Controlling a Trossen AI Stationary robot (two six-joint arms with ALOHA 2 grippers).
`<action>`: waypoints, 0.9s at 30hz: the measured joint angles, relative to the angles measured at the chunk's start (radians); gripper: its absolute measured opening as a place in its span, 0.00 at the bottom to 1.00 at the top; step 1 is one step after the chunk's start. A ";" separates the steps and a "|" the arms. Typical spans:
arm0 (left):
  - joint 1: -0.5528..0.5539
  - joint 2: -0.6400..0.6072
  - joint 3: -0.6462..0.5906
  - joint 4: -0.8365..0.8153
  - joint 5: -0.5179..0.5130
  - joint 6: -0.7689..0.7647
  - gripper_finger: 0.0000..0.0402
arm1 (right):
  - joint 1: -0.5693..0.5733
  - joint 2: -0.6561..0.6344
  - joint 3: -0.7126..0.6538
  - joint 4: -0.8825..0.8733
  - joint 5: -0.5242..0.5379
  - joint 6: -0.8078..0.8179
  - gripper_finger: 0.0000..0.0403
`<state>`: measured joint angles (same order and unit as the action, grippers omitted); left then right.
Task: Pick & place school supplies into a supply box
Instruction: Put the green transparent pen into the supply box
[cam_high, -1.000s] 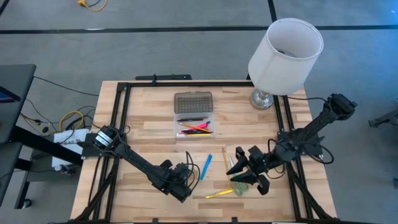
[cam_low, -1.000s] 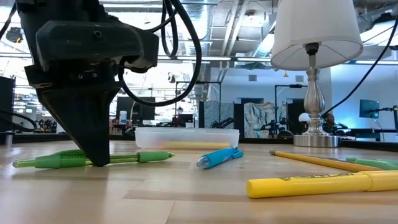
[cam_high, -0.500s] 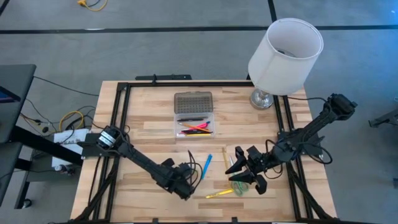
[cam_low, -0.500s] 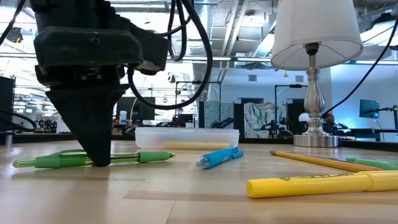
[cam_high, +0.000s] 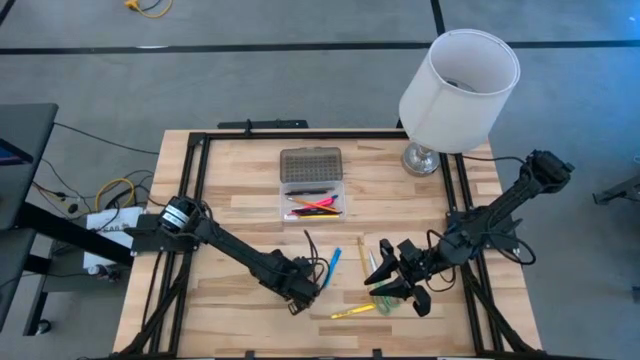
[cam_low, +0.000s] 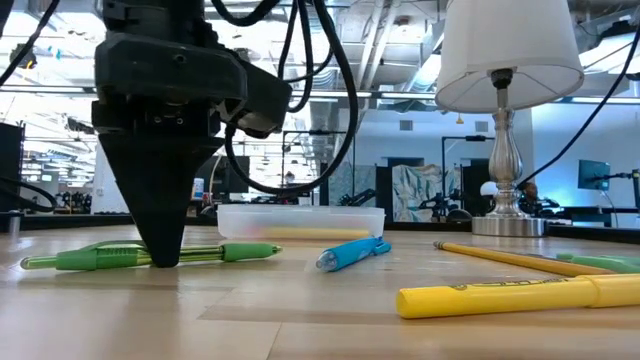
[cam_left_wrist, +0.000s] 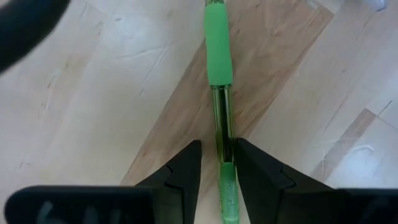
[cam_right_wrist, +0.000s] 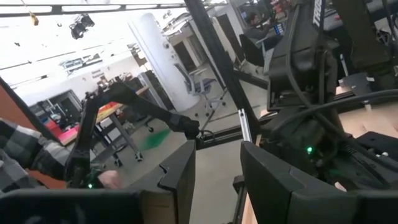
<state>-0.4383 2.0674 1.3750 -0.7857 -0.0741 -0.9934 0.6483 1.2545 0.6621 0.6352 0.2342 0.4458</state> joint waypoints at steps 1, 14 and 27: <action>0.005 0.000 0.000 0.002 0.008 0.005 0.24 | 0.000 0.000 0.000 -0.003 0.000 0.000 0.30; 0.031 -0.001 -0.001 0.010 0.032 0.013 0.22 | 0.000 0.000 0.000 -0.007 0.003 0.000 0.30; 0.032 -0.001 0.000 -0.003 0.020 0.014 0.08 | 0.000 0.000 0.000 -0.011 0.003 0.000 0.30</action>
<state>-0.4065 2.0660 1.3754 -0.7885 -0.0545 -0.9798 0.6479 1.2545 0.6621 0.6245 0.2371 0.4458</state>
